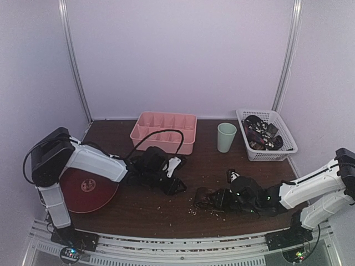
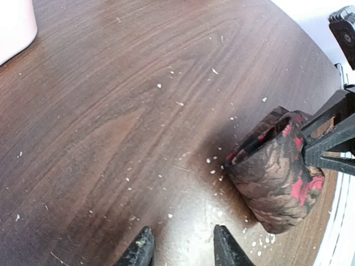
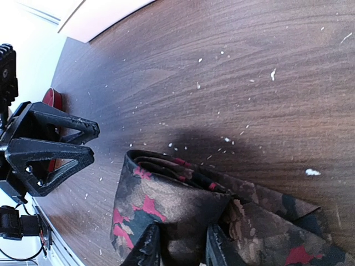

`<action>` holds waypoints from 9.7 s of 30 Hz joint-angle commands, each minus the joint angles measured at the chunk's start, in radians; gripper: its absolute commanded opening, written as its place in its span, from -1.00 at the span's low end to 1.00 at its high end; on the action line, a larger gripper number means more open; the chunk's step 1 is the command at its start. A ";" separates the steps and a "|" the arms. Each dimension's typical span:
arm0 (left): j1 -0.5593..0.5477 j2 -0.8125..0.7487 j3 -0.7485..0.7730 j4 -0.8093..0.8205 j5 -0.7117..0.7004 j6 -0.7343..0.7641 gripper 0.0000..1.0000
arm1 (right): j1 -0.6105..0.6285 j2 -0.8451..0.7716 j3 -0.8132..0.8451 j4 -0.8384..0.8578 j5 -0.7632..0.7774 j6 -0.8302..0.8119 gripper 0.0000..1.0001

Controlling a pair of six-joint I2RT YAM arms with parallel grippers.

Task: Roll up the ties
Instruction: Roll the tie at the center of the board.

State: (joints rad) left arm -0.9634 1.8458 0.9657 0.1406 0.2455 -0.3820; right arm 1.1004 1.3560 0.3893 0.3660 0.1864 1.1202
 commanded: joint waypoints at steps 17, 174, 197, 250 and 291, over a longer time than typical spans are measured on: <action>-0.019 0.182 0.082 0.175 0.114 -0.064 -0.56 | -0.056 0.034 -0.045 -0.006 -0.007 -0.072 -0.32; -0.083 0.100 0.294 -0.038 0.019 -0.259 -0.78 | -0.132 0.229 0.072 0.175 -0.221 -0.253 -0.49; 0.073 -0.050 0.179 -0.242 -0.251 -0.070 -0.64 | -0.145 0.185 0.135 0.045 -0.189 -0.266 -0.45; 0.096 0.076 -0.045 0.321 0.208 -0.214 -0.98 | -0.155 0.324 0.173 0.170 -0.258 -0.069 -0.47; -0.048 0.076 0.236 -0.163 -0.003 -0.192 -1.00 | -0.140 0.139 0.072 0.042 -0.139 -0.194 -0.61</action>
State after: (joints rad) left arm -0.9932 1.9285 1.1595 0.0181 0.2665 -0.5854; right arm 0.9562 1.5333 0.4908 0.4374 -0.0017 0.9401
